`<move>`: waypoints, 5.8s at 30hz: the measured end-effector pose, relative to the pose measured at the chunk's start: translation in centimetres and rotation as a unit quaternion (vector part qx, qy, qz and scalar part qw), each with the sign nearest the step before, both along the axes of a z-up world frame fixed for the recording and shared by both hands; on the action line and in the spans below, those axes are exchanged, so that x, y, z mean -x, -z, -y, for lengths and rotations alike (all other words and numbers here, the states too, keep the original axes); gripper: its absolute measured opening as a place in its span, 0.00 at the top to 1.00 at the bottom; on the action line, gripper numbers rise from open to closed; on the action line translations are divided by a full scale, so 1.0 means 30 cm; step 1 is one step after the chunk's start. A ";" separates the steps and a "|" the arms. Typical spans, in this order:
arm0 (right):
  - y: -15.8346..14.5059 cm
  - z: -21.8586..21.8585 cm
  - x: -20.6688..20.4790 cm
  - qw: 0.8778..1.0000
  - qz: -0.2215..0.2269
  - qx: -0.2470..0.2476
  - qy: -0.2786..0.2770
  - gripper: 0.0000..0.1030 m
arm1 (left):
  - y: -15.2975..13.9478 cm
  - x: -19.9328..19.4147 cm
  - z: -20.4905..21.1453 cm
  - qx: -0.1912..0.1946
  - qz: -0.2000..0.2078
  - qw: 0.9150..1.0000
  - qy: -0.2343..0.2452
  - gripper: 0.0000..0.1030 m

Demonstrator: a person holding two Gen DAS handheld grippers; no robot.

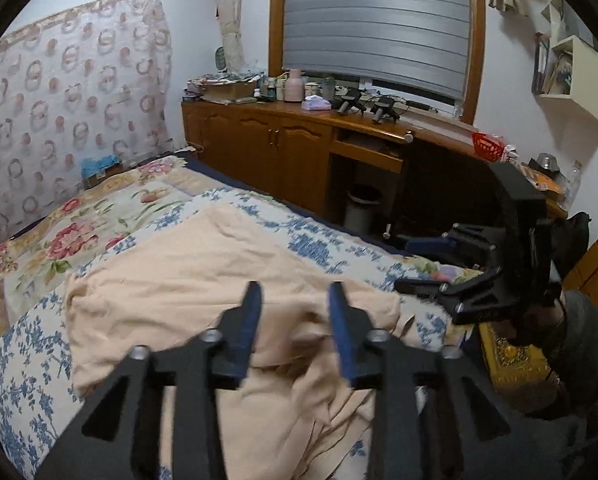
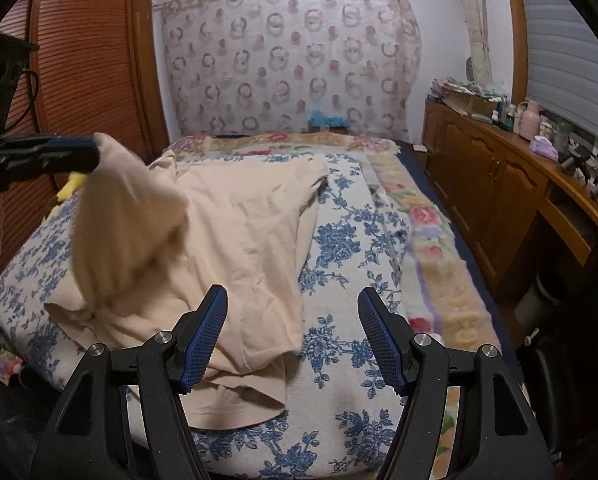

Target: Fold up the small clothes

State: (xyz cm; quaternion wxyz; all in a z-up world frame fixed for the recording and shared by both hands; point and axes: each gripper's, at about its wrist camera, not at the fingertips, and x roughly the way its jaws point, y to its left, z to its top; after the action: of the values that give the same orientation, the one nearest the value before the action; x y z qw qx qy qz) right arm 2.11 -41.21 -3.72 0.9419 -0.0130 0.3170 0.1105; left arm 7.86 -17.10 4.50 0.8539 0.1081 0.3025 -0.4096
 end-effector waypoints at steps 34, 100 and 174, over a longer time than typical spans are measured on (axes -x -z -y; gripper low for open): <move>0.127 -0.369 -0.202 0.983 -0.077 0.058 -0.156 0.90 | 0.254 -0.056 -0.522 0.013 -0.029 0.974 -0.223 0.45; 0.083 -0.777 -0.625 0.955 -0.108 0.077 -0.264 0.36 | 0.275 -0.325 -0.635 -0.023 -0.072 0.963 -0.257 0.45; 0.008 -0.072 -0.978 0.991 -0.074 0.088 0.061 0.91 | 0.374 -0.318 -0.463 -0.047 -0.125 0.968 -0.212 0.45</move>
State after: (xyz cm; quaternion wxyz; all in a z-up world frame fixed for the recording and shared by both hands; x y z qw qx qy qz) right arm 31.46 -39.05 -3.96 0.9161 -0.0684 0.3944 0.0252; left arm 17.40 -3.22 -6.74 0.8705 0.0296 0.4418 -0.2149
